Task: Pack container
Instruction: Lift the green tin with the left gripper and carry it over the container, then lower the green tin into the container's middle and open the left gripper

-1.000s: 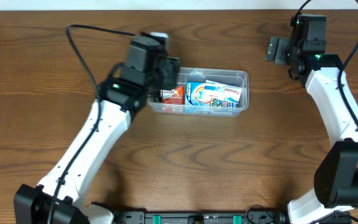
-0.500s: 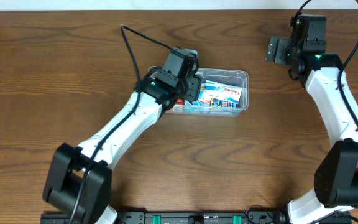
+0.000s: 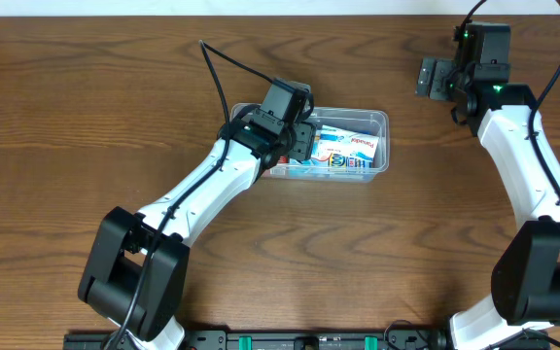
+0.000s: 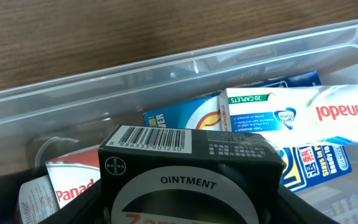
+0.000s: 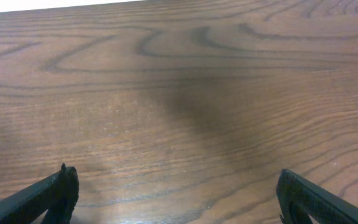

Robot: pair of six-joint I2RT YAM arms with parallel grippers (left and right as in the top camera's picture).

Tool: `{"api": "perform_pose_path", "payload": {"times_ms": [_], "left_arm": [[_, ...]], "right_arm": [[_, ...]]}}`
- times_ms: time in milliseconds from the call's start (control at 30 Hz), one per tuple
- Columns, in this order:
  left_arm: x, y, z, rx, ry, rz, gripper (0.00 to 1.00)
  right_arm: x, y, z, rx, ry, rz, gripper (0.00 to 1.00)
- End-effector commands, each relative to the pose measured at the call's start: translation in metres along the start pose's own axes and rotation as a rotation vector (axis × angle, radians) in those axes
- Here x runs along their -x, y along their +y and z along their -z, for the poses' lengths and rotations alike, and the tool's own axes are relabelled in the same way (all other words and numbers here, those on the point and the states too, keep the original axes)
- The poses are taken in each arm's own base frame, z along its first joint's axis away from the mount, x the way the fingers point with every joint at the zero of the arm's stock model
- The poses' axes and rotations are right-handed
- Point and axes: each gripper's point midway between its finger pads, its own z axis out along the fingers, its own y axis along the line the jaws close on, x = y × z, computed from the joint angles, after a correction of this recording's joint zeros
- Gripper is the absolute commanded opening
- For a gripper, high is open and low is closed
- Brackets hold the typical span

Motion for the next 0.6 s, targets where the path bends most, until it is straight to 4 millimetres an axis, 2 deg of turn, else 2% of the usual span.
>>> {"api": "perform_pose_path", "payload": {"times_ms": [0, 333, 567], "left_arm": [[0.0097, -0.0014, 0.0005, 0.005, -0.023, 0.049, 0.57], [0.0075, 0.0043, 0.0000, 0.036, -0.022, 0.127, 0.57], [0.0042, -0.0019, -0.0010, 0.043, -0.020, 0.117, 0.57]], "right_arm": [[0.0066, -0.0027, 0.0052, -0.012, -0.019, -0.021, 0.99], [0.0065, -0.0026, 0.0052, -0.011, -0.019, -0.021, 0.99], [0.0065, -0.0026, 0.0052, -0.011, -0.019, -0.021, 0.99]]}}
